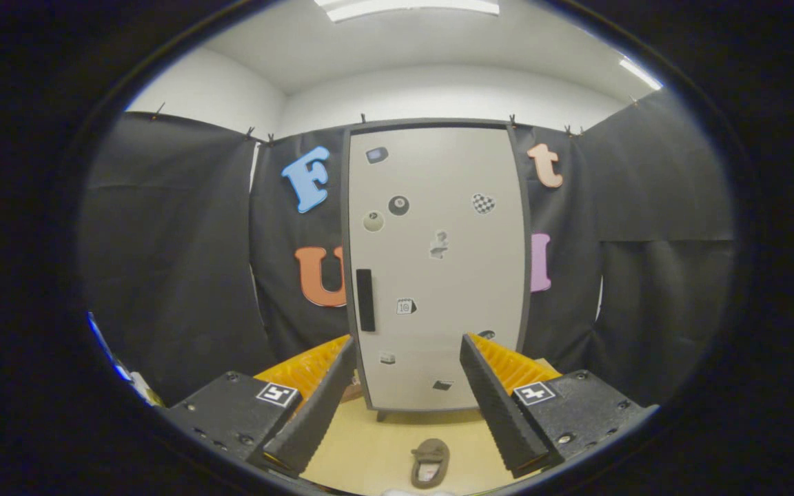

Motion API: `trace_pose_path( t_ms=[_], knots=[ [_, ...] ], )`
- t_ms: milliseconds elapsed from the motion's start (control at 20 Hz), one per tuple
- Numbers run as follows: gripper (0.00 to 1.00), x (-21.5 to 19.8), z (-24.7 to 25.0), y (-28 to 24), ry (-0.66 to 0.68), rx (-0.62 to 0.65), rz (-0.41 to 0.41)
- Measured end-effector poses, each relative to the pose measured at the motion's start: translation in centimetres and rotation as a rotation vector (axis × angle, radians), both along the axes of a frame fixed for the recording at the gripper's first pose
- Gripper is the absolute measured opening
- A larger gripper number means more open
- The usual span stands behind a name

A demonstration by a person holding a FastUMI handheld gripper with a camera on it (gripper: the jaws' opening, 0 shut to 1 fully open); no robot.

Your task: Open the shoe cabinet door, grab the shoes and put them into the shoe cabinet, then close the shoe cabinet door.

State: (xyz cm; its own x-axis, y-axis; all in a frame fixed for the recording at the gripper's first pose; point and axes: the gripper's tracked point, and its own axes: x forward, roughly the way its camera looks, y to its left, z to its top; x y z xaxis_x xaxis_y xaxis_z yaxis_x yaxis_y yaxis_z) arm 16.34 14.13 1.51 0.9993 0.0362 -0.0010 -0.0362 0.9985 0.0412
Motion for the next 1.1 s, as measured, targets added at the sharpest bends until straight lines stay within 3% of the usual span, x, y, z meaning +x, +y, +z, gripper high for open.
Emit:
trace_pose_path(
  t_ms=[400, 650, 700, 850, 1050, 1100],
  knots=[
    [0.99, 16.5, -0.8, 5.8, 0.046, -0.004, 0.029],
    [0.93, 23.1, -1.2, 7.0, 0.06, -0.026, 0.015],
    [0.9, 24.0, -1.3, 7.0, 0.065, -0.024, 0.014],
    [0.68, 25.5, -1.6, 7.8, 0.067, -0.02, 0.04],
    [0.4, 26.0, -1.8, 7.2, 0.073, -0.01, -0.027],
    [0.38, 26.0, -1.7, 7.2, 0.079, -0.009, -0.032]
  ],
)
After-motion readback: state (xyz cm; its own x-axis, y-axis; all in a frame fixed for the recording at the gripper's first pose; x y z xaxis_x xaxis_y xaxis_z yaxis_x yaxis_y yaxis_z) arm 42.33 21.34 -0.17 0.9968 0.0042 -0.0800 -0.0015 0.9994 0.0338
